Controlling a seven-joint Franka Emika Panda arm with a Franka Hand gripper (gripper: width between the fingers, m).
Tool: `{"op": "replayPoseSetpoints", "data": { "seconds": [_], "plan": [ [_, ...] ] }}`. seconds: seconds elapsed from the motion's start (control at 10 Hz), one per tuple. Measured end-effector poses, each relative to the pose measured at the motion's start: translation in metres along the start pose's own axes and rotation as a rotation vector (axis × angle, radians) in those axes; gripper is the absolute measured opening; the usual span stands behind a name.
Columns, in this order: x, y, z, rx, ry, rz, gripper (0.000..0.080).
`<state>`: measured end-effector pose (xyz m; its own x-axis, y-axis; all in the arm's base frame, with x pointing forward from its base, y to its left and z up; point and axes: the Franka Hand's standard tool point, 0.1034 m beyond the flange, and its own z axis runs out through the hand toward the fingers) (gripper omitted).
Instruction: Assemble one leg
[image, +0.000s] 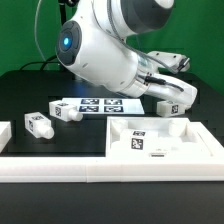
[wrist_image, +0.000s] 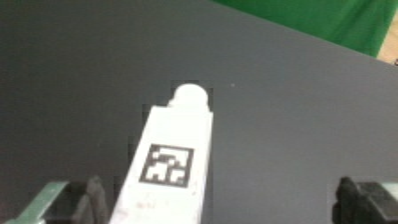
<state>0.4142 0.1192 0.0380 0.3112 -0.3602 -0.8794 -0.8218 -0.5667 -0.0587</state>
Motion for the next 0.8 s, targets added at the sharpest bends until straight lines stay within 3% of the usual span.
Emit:
{"op": "replayPoseSetpoints", "data": {
  "seconds": [0.3,0.8],
  "plan": [
    [0.000,0.001,0.001,-0.001,-0.002,0.008,0.0649],
    [0.007,0.002,0.018,-0.021,0.007,0.009,0.0649]
  ]
}}
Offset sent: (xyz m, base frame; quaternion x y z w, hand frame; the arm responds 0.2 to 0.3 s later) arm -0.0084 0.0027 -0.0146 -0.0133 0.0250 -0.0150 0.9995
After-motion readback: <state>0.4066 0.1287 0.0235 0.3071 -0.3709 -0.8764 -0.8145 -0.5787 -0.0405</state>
